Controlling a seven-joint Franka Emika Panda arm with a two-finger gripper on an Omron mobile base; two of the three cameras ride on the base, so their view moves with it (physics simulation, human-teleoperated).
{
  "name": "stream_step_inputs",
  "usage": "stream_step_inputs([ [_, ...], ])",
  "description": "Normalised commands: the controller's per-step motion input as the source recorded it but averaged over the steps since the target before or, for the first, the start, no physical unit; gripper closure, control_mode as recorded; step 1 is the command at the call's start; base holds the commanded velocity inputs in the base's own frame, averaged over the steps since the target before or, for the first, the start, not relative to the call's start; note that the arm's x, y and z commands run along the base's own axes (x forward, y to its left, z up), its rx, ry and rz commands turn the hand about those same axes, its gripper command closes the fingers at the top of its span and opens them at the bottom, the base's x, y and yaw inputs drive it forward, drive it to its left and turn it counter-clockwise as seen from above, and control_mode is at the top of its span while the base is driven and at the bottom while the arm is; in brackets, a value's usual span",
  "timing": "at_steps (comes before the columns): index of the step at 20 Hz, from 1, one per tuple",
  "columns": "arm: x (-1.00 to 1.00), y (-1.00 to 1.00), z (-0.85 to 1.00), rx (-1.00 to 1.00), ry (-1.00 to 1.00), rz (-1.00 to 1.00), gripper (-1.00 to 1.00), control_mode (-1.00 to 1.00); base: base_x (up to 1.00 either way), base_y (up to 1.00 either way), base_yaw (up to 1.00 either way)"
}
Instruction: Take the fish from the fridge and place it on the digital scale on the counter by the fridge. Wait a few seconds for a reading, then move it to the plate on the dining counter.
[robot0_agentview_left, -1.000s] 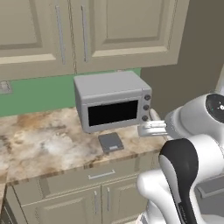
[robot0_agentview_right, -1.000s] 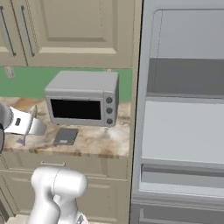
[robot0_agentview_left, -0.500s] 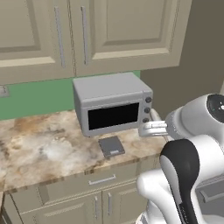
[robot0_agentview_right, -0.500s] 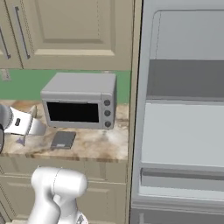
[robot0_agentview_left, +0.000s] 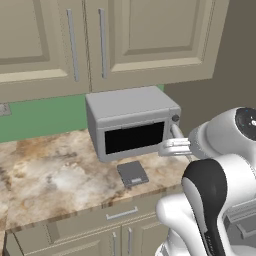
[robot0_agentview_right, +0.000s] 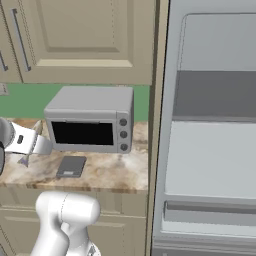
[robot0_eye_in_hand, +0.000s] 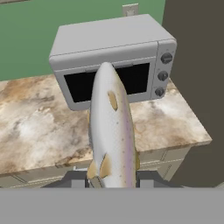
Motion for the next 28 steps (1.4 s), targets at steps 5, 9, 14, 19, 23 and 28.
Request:
stream_step_inputs([
  [5, 0.00, 0.00, 0.00, 0.00, 0.00, 0.00, 1.00, 1.00, 0.30, 0.06, 0.00],
  [9, 0.00, 0.00, 0.00, 0.00, 0.00, 0.00, 1.00, 1.00, 0.41, 0.03, 0.00],
  [14, 0.00, 0.00, 0.00, 0.00, 0.00, 0.00, 1.00, 1.00, 0.25, 0.01, 0.01],
  [19, 0.00, 0.00, 0.00, 0.00, 0.00, 0.00, 1.00, 1.00, 0.00, 0.00, 0.00],
  [23, 0.00, 0.00, 0.00, 0.00, 0.00, 0.00, 1.00, 1.00, 0.00, 0.00, 0.00],
  [28, 0.02, 0.00, 0.00, 0.00, 0.03, 0.00, 1.00, -1.00, 0.00, 0.00, 0.00],
])
